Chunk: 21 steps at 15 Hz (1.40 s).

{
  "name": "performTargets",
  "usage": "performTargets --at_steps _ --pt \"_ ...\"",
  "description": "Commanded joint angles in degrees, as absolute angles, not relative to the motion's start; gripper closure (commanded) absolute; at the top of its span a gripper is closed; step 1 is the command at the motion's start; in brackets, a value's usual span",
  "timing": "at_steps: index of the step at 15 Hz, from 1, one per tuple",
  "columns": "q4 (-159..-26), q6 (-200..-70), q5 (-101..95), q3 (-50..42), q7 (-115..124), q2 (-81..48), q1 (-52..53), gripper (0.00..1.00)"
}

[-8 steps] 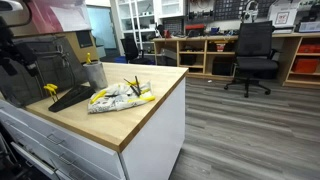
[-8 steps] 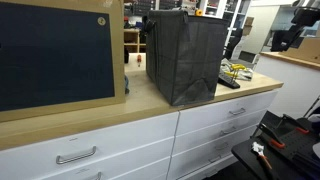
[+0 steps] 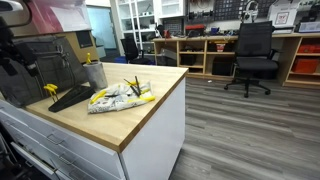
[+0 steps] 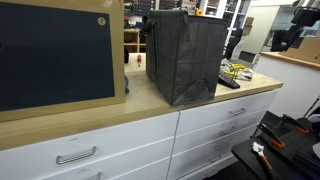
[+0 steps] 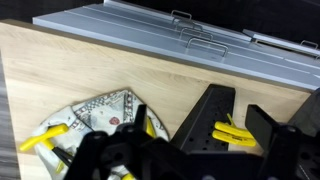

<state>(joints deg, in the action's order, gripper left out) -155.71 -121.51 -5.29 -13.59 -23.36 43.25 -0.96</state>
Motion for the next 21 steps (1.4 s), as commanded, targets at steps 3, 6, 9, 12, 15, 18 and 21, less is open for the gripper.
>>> performTargets --at_steps 3,6,9,12,15,18,21 --pt "-155.60 -121.37 -4.99 -13.24 -23.56 43.19 -1.30 0.00" --pt "-155.60 -121.37 -4.99 -13.24 -23.56 43.19 -1.30 0.00" --pt "-155.60 -121.37 -4.99 -13.24 -23.56 43.19 -1.30 0.00" --pt "-155.60 -121.37 -4.99 -13.24 -23.56 43.19 -1.30 0.00" --pt "-154.92 -121.50 -4.53 -13.36 -23.74 42.76 -0.88 0.00" --pt "-153.92 -121.91 -4.03 -12.80 -23.10 42.35 -0.35 0.00" --pt "-152.40 -122.07 -3.04 -12.30 -22.66 41.84 0.46 0.00"
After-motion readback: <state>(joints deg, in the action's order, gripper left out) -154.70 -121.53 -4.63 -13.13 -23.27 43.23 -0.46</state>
